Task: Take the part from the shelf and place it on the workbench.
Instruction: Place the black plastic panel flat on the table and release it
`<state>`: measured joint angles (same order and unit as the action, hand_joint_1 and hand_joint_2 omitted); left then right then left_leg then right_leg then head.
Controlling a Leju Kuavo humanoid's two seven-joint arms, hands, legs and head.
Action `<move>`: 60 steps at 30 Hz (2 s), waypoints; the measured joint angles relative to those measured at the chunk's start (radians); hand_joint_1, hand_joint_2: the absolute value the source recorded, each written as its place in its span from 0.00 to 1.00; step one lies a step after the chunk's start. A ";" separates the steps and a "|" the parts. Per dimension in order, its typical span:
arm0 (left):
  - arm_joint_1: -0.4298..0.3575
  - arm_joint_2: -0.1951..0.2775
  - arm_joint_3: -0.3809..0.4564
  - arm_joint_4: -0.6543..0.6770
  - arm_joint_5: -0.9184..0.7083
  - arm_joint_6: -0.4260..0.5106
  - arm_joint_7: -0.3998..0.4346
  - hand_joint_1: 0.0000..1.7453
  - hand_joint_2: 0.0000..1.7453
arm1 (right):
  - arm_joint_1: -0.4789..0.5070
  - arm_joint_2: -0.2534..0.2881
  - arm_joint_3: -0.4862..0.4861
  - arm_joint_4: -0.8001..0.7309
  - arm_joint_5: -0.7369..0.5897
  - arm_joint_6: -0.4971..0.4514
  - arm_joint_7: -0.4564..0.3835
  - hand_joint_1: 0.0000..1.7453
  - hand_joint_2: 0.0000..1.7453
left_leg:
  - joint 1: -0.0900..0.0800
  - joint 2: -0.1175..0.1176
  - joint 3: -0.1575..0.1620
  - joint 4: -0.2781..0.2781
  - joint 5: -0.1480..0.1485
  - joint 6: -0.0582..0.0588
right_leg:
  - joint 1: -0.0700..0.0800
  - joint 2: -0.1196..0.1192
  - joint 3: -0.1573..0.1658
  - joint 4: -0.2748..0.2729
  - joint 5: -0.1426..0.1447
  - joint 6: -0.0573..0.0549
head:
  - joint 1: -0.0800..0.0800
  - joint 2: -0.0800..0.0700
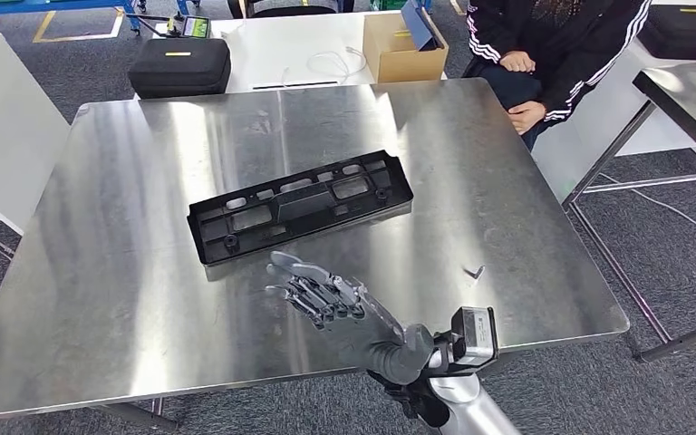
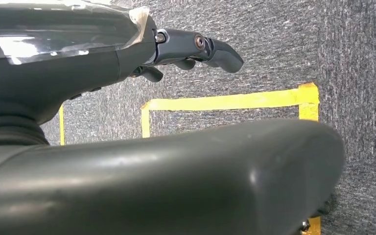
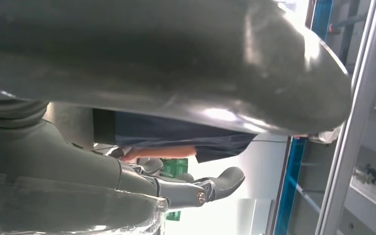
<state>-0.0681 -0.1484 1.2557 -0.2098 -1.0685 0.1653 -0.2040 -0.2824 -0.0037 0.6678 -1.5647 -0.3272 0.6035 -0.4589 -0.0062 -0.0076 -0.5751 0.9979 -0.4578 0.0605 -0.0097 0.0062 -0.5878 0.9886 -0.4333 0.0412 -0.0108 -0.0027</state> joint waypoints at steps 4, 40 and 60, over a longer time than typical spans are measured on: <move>-0.001 -0.004 0.004 0.000 0.004 0.002 0.002 0.00 0.00 | 0.011 -0.010 0.003 -0.012 -0.016 0.000 0.008 0.00 0.00 | 0.007 0.005 0.009 -0.010 0.011 0.012 | -0.001 0.000 -0.083 0.202 -0.106 -0.013 | 0.006 0.000; 0.001 -0.040 0.027 0.000 -0.009 0.039 0.060 0.00 0.00 | 0.128 -0.034 0.073 0.032 0.007 -0.063 -0.011 0.00 0.00 | 0.005 0.009 -0.038 0.008 0.034 0.002 | -0.002 -0.006 0.029 0.157 -0.093 0.018 | 0.008 0.000; -0.009 -0.051 0.024 0.001 -0.025 0.075 0.110 0.00 0.00 | 0.175 -0.032 0.082 0.161 0.102 -0.068 -0.049 0.00 0.00 | 0.037 -0.005 0.051 0.040 -0.069 -0.060 | -0.015 -0.018 -0.020 0.025 0.024 0.026 | -0.003 0.000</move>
<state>-0.0774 -0.1995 1.2795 -0.2090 -1.0938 0.2402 -0.0938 -0.1071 -0.0353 0.7493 -1.4032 -0.2248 0.5351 -0.5077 0.0308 -0.0125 -0.5238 1.0378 -0.5271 0.0003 -0.0249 -0.0113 -0.6076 1.0135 -0.4090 0.0668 -0.0141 -0.0027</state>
